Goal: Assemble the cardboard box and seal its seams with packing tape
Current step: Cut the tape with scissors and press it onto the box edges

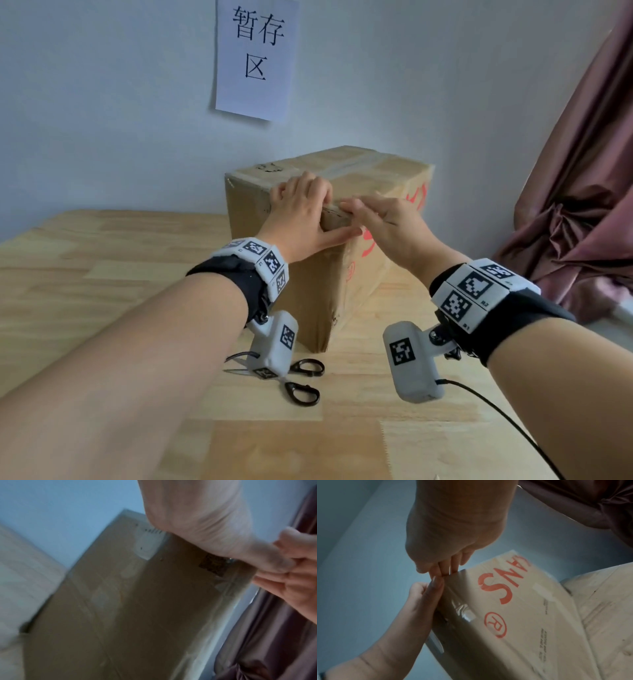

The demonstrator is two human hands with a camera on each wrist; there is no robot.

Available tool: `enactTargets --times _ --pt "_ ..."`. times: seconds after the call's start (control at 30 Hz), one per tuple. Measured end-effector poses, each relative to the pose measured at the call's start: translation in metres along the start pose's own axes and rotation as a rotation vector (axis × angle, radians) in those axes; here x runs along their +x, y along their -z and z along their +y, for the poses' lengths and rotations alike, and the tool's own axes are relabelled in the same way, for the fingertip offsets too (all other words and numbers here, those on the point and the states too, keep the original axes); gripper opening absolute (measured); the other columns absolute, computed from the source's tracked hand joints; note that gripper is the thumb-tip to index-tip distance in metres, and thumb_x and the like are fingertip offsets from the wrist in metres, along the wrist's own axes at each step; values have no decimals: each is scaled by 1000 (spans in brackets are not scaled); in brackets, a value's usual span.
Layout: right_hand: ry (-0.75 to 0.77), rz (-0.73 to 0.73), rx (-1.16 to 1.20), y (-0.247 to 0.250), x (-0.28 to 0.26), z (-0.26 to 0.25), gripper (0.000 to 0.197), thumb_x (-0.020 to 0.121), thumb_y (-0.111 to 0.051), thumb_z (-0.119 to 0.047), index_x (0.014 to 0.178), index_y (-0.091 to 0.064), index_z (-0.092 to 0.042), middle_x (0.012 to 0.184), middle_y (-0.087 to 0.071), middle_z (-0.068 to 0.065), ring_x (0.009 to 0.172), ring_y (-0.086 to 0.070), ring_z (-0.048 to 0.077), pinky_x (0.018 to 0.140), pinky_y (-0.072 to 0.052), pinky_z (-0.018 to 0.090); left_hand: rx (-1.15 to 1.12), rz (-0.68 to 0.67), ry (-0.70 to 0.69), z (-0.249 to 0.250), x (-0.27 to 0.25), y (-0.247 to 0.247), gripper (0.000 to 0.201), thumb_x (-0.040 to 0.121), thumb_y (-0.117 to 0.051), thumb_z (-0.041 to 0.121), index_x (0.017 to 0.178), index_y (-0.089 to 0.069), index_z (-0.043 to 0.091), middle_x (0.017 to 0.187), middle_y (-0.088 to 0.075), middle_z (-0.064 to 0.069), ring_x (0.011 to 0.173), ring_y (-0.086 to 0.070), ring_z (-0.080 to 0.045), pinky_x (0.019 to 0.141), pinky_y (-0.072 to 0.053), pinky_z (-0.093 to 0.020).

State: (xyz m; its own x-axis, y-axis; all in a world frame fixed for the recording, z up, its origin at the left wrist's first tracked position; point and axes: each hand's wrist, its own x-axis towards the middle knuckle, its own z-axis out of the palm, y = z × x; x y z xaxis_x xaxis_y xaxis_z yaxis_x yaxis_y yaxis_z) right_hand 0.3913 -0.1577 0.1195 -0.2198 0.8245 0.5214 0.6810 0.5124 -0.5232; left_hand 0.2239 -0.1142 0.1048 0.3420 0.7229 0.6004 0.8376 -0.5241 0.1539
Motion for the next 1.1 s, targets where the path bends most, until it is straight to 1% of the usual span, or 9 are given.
enactTargets --times 0.1,0.23,0.33,0.5,0.63,0.77,0.9,1.0,1.1 --pt "-46 -43 106 -3 4 1 33 101 -39 -22 118 -68 -17 127 -63 6 122 -52 15 114 -28 35 74 -32 83 6 -8 -5 102 69 -23 85 142 -23 13 146 -23 -13 139 -17 -31 114 -13 -48" --pt "-52 -59 159 -11 10 -7 41 93 -36 -21 122 -65 -16 129 -61 0 122 -51 14 108 -35 29 -73 -144 235 13 -11 -7 92 89 -44 57 149 6 8 157 10 -17 143 17 -34 117 5 -46" --pt "-16 -168 -28 -16 16 -14 41 97 -38 -14 136 -52 -19 134 -57 3 121 -51 20 105 -36 31 -130 -157 180 -5 -11 -1 78 94 -46 41 148 -3 4 156 8 -20 143 16 -35 117 5 -46" --pt "9 -250 -509 -21 31 -3 60 95 -46 -25 150 -23 -26 157 -22 -4 146 -15 21 119 -3 48 -153 -208 122 -62 -14 18 57 98 -42 22 144 -17 1 158 1 -14 146 10 -24 117 4 -33" --pt "-73 -255 -620 -21 41 13 62 98 -42 -39 152 -13 -27 160 -13 -4 147 -5 25 117 3 53 -152 -138 160 -100 -26 36 47 100 -38 19 142 -27 3 157 -12 -13 146 -11 -21 116 -10 -27" --pt "-57 -169 -622 -34 53 14 58 97 -41 -43 149 -22 -26 153 -27 4 142 -20 28 118 -2 49 -357 107 452 -79 -26 29 56 101 -31 41 146 -21 10 134 -48 -14 118 -51 -27 90 -37 -28" --pt "-90 -14 -507 -51 56 12 45 96 -45 -32 139 -39 -20 142 -36 6 136 -30 28 119 -1 44 -692 331 735 -63 -11 12 48 103 -25 34 143 -21 8 112 -52 0 99 -53 -19 79 -36 -24" --pt "-69 26 -476 -58 56 12 38 96 -45 -31 132 -43 -18 137 -44 4 135 -34 25 119 2 46 -731 450 750 -70 -5 6 31 101 -25 21 128 -33 7 76 -46 3 64 -45 -15 65 -37 -31" --pt "-8 8 -541 -56 58 16 41 96 -44 -34 135 -41 -20 138 -46 1 137 -33 23 118 3 47 -697 442 739 -82 0 6 33 100 -24 16 132 -31 8 70 -42 3 58 -40 -12 58 -34 -31"
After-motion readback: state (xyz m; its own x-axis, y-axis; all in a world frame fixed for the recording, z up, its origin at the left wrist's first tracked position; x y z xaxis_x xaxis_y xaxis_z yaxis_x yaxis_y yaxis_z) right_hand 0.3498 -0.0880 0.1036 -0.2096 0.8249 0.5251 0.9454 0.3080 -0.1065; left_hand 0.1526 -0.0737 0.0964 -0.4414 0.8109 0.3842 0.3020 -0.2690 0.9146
